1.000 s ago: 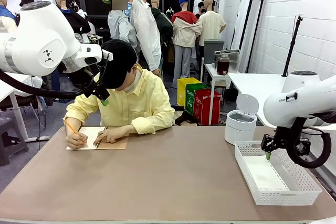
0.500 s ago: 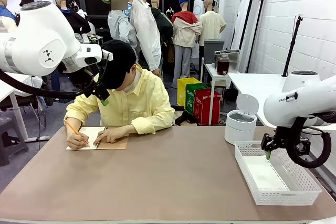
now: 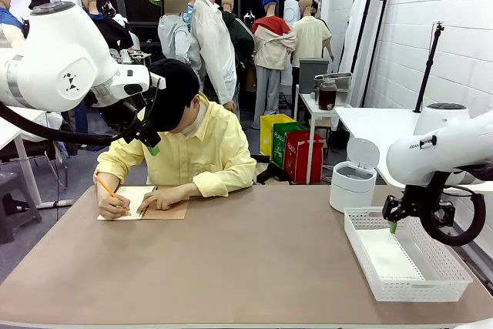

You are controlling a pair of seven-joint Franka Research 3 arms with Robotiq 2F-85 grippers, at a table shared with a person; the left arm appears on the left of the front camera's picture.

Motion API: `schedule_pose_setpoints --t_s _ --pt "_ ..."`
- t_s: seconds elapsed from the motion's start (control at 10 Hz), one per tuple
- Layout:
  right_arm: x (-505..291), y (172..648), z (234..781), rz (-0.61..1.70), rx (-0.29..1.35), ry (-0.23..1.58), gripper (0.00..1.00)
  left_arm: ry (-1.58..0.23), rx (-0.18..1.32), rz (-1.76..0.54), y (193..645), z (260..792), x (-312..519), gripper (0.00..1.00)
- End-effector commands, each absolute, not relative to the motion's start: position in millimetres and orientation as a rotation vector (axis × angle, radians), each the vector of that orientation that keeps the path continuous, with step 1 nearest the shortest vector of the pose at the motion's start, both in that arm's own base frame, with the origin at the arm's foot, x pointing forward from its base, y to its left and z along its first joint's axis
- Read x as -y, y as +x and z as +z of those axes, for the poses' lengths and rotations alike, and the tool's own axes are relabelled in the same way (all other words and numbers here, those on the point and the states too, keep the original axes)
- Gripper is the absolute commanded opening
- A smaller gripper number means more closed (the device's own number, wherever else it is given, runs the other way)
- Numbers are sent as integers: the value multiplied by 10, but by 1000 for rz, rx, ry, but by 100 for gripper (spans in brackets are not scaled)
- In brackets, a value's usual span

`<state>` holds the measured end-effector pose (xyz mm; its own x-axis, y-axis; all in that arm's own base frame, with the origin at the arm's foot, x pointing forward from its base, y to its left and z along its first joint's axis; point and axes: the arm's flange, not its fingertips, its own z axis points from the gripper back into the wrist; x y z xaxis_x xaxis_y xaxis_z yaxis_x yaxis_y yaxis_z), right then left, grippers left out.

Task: Sort the paper based on its condition.
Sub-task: If a person hands you a paper, place it in the Organizing basket , and if it's crumpled, put it in the Trash can.

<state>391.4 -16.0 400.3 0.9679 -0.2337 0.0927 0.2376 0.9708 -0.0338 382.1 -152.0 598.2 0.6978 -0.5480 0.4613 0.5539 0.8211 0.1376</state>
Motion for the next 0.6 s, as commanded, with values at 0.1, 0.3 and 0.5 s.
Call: schedule_pose_setpoints --t_s 0.1,0.3,0.5 --pt "-75 4053 4578 -104 222 -73 100 -11 514 -615 3825 5999 1504 100" --pt "-268 4090 4897 -7 277 -73 100 -11 514 -615 3825 5999 1504 100" --pt "-494 4046 5181 203 323 -3 100 -11 514 -615 3825 5999 1504 100"
